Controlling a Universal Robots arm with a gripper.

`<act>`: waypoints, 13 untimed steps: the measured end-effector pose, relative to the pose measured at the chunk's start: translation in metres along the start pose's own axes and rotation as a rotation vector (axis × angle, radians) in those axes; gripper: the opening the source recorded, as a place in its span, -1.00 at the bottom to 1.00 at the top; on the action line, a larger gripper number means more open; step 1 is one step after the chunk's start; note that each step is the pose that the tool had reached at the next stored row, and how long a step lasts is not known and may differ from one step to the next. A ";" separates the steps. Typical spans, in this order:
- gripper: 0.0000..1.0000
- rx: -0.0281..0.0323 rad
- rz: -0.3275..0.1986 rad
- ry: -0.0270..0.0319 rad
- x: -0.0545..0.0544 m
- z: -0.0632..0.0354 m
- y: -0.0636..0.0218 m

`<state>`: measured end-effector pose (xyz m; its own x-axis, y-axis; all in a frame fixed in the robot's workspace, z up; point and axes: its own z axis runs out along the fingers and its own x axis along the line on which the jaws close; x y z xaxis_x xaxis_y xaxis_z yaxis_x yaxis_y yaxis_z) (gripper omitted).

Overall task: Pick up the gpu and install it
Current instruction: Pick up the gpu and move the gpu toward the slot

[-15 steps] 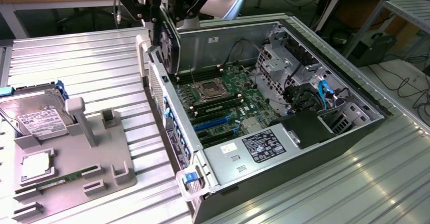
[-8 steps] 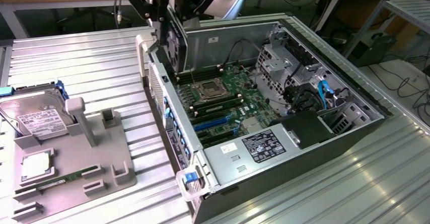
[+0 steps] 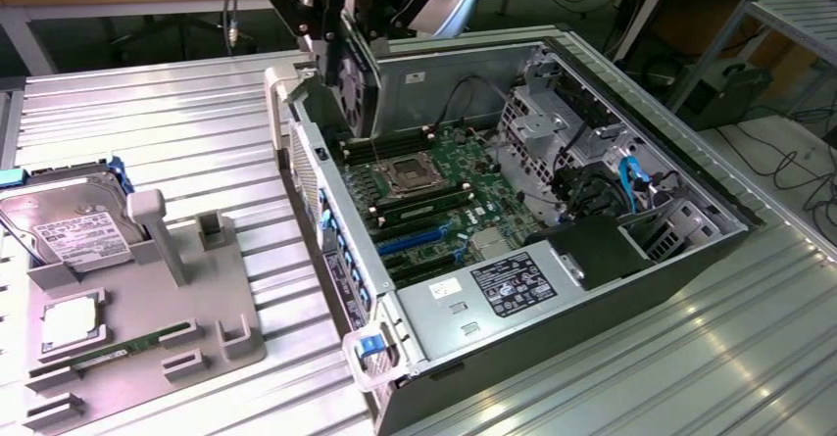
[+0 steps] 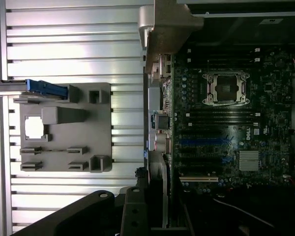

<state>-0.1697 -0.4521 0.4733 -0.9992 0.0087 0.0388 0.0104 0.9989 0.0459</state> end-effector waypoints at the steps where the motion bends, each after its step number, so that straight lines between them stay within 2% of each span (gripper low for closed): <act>1: -0.45 0.0000 0.000 0.0000 -0.002 -0.0001 0.0000; 13: -0.45 0.0000 0.000 0.0000 -0.017 -0.0007 0.0002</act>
<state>-0.1523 -0.4521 0.4734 -0.9992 0.0087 0.0388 0.0104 0.9989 0.0458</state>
